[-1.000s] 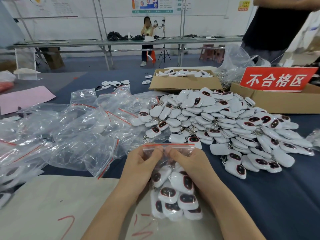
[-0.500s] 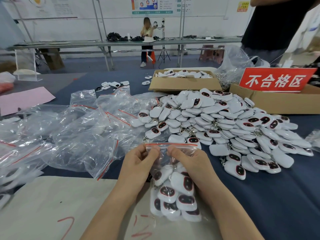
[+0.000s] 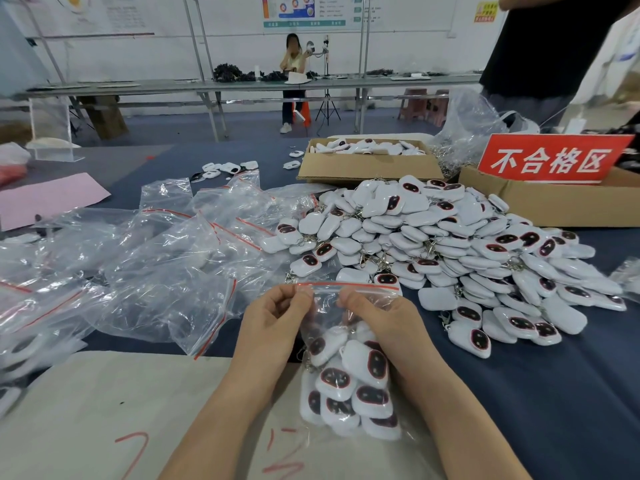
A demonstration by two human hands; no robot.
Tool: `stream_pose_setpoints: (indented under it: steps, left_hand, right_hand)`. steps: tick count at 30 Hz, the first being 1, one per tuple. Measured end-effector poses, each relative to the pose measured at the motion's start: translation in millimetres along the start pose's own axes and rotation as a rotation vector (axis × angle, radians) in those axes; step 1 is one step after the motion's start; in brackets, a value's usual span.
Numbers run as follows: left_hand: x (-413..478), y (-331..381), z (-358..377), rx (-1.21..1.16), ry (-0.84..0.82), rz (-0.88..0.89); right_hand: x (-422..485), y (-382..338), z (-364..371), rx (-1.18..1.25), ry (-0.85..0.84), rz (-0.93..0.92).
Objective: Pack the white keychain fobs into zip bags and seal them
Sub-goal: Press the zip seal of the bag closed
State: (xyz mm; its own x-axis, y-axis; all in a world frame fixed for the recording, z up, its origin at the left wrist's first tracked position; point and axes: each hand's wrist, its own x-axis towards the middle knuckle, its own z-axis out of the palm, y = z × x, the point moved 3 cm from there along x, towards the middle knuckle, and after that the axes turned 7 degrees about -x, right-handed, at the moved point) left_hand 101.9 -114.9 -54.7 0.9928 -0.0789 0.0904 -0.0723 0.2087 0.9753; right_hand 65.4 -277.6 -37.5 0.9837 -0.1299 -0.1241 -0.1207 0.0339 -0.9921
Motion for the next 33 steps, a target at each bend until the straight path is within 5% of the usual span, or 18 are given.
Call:
stream_pose_setpoints:
  steps: [21,27,30,33]
  left_hand:
    - [-2,6,7,-0.045,-0.033,0.040]
    - [-12,18,14,0.085,-0.068,0.201]
    - [-17,20,16,0.121,-0.033,0.256]
    - [-19,22,11,0.114,0.009,0.269]
  right_hand:
    - [-1,-3,-7,0.041,-0.001,-0.005]
    - [0,-55,-20,-0.581,0.096,-0.408]
    - [9,-57,2,-0.970,-0.045,-0.405]
    - [10,-51,14,-0.942,-0.064,-0.348]
